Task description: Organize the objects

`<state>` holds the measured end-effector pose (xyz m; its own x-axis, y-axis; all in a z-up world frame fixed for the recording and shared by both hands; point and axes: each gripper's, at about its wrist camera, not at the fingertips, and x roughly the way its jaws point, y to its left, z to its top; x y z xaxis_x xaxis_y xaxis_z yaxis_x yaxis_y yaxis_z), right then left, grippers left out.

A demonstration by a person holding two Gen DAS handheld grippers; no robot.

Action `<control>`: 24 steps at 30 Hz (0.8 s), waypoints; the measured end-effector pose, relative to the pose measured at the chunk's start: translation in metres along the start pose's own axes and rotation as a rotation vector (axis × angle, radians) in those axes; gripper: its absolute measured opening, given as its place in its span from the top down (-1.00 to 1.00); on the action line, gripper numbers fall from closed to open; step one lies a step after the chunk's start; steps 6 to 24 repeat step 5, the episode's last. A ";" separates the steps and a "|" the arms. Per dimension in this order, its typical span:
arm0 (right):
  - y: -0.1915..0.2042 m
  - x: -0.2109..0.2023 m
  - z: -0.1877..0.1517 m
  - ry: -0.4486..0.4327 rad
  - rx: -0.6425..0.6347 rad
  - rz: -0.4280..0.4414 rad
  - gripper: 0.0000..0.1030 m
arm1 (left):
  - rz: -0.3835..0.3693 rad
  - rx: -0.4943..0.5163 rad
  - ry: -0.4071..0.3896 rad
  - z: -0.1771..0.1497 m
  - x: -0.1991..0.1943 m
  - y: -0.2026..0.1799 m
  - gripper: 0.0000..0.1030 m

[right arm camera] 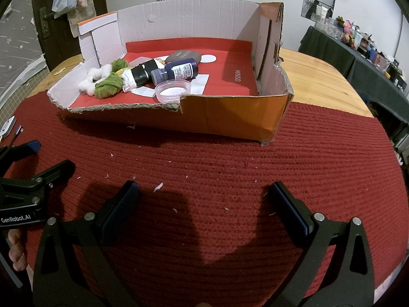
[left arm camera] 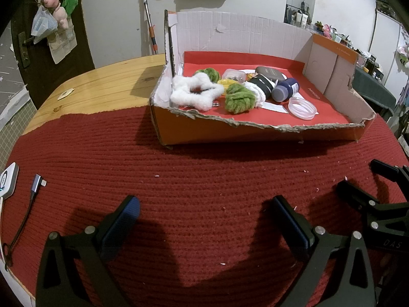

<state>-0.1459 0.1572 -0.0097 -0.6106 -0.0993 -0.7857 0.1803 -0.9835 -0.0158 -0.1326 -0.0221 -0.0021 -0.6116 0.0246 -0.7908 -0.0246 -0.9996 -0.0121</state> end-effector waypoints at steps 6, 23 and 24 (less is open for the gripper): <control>0.000 0.000 0.000 0.000 0.000 0.000 -1.00 | 0.001 0.000 0.000 0.000 0.000 0.000 -1.00; 0.000 0.000 0.000 0.000 0.000 0.000 -1.00 | 0.001 0.000 0.000 0.000 0.000 0.000 -1.00; 0.000 0.000 0.000 0.000 0.000 0.000 -1.00 | 0.001 0.000 0.000 0.000 0.000 0.000 -1.00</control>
